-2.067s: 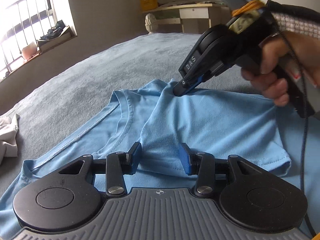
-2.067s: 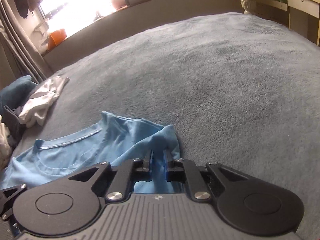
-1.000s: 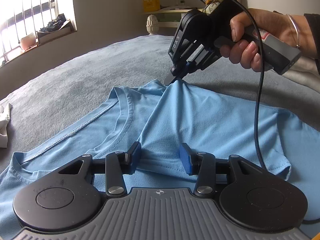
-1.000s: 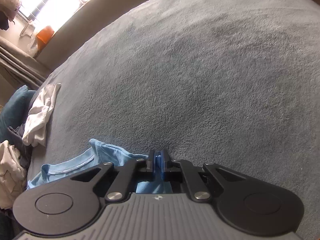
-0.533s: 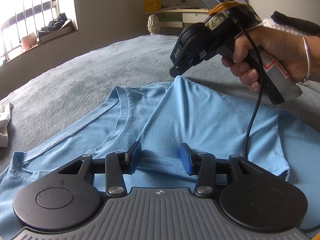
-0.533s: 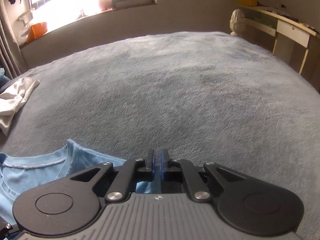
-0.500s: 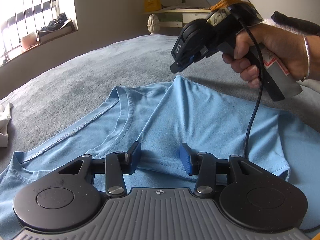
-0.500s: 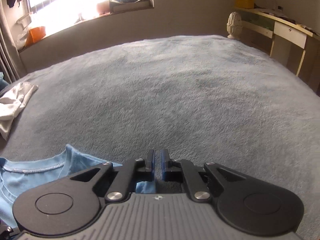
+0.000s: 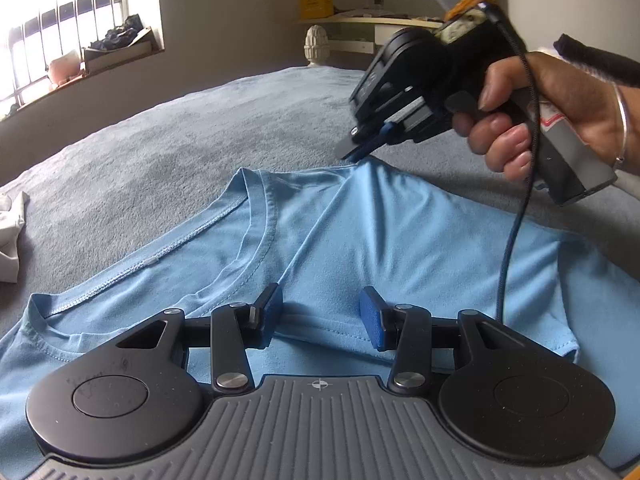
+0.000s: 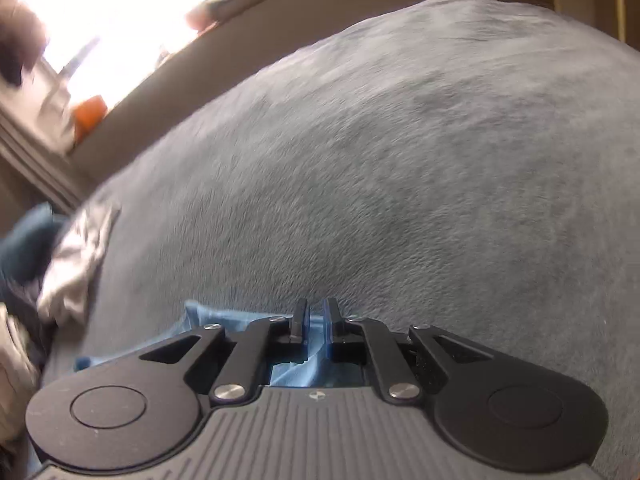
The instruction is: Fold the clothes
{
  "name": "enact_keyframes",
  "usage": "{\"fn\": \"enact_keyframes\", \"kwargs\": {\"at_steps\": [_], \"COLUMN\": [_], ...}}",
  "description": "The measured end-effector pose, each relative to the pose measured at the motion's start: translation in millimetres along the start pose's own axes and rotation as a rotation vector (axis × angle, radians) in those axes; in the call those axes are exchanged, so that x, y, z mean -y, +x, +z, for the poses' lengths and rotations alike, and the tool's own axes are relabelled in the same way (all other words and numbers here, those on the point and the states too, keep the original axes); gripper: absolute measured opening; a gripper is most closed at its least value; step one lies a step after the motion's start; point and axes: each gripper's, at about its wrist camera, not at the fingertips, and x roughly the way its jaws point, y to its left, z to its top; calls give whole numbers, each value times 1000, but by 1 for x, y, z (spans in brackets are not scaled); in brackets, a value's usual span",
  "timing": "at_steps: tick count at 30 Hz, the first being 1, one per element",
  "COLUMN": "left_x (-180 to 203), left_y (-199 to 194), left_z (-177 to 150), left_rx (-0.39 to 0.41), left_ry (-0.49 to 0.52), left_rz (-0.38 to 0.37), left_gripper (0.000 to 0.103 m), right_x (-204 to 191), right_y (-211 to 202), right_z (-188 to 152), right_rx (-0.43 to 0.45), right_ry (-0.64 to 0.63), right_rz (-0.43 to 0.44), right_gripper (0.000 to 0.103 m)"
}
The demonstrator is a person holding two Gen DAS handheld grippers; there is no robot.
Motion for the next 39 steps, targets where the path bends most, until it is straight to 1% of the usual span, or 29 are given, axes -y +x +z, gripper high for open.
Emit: {"fn": "enact_keyframes", "kwargs": {"at_steps": [1,2,6,8,9,10,11,14,15,18,20,23,24,27,29,31,34,37,39], "left_x": [-2,-4,-12,-14,-13,-13,-14,-15,-15,-16,-16,-15,-14,-16,-18,-18,-15,-14,-13], "left_y": [-1,-2,-5,1,3,5,7,4,3,5,6,9,9,9,9,9,10,9,9], "left_z": [1,2,8,12,12,12,11,12,12,13,13,12,12,11,10,9,11,12,12], "left_rx": [4,9,31,14,5,-5,-15,-12,-10,-20,-31,-36,-37,-36,-37,-36,-36,-37,-37], "left_ry": [-17,-31,-96,-112,-111,-115,-121,-142,-144,-145,-143,-136,-136,-143,-154,-158,-151,-152,-153], "left_rz": [5,10,41,61,78,92,106,123,127,140,151,164,166,175,181,189,202,213,220], "left_gripper": [43,43,43,43,43,43,43,43,43,43,43,43,43,44,45,47,47,47,48], "right_x": [5,7,6,6,5,4,5,14,17,29,37,49,52,76,95,106,105,85,66], "right_y": [-9,-14,-17,-19,-14,-3,3,9,6,-17,-32,-55,-60,-73,-84,-99,-115,-111,-99], "right_z": [1,0,-9,-13,-16,-19,-21,-22,-25,-38,-46,-59,-68,-108,-136,-153,-158,-145,-141], "right_rx": [2,-20,-153,-220,-248,-269,-269,-187,-180,-232,-268,-320,-345,-405,-438,-438,-395,-342,-337], "right_ry": [19,16,-6,-18,-15,-2,31,205,247,317,364,434,452,530,588,628,615,561,502], "right_rz": [30,54,122,156,157,139,139,207,230,303,352,425,426,369,333,315,337,392,393], "right_gripper": [7,7,7,7,7,7,7,7,7,8,12,14,14,15,13,14,15,15,15]}}
